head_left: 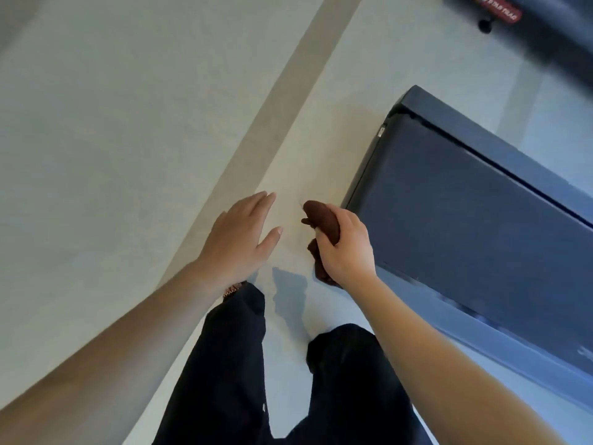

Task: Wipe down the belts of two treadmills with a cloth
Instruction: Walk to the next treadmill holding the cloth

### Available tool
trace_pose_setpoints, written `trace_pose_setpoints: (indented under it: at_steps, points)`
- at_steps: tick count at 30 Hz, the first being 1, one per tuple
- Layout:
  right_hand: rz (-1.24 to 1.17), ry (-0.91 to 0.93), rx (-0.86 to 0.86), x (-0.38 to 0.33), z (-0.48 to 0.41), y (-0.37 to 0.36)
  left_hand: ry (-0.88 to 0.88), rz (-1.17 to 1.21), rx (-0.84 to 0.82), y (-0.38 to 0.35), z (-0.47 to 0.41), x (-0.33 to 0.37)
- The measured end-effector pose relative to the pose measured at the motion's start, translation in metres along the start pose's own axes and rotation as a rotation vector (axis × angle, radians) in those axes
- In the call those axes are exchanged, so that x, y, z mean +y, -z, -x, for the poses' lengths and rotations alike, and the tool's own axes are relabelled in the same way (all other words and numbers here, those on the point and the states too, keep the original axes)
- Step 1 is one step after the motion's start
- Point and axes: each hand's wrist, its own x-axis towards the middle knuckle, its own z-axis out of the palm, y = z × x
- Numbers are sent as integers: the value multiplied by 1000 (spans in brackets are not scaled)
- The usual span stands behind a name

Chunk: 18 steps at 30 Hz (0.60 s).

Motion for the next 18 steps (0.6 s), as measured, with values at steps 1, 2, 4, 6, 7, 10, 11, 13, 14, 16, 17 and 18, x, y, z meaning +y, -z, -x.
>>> trace_pose_setpoints:
  at_steps: [1, 2, 4, 6, 7, 10, 11, 13, 14, 16, 17, 18]
  points:
    - [13, -4, -4, -23, 14, 15, 11, 25, 5, 25, 16, 11]
    - [20, -7, -1, -45, 26, 30, 13, 41, 8, 49, 29, 22]
    - [36, -3, -11, -83, 43, 56, 6, 48, 13, 94, 49, 42]
    - [33, 8, -15, -112, 52, 76, -7, 44, 17, 133, 60, 56]
    - [19, 15, -8, -124, 53, 84, -12, 44, 26, 150, 61, 61]
    - [-18, 36, 22, -153, 48, 103, -20, 47, 82, 194, 53, 71]
    - [-28, 38, 35, -159, 43, 108, -26, 47, 100, 205, 47, 75]
    - [-43, 35, 67, -168, 29, 119, -51, 39, 109, 221, 28, 84]
    - [-46, 32, 83, -171, 21, 125, -68, 33, 98, 226, 16, 90]
    - [-32, 25, 118, -174, 0, 139, -100, 13, 59, 233, -11, 104]
    - [-20, 16, 138, -174, -11, 148, -121, 4, 35, 235, -27, 112]
    - [-9, 6, 159, -174, -23, 157, -146, -5, 12, 238, -44, 121]
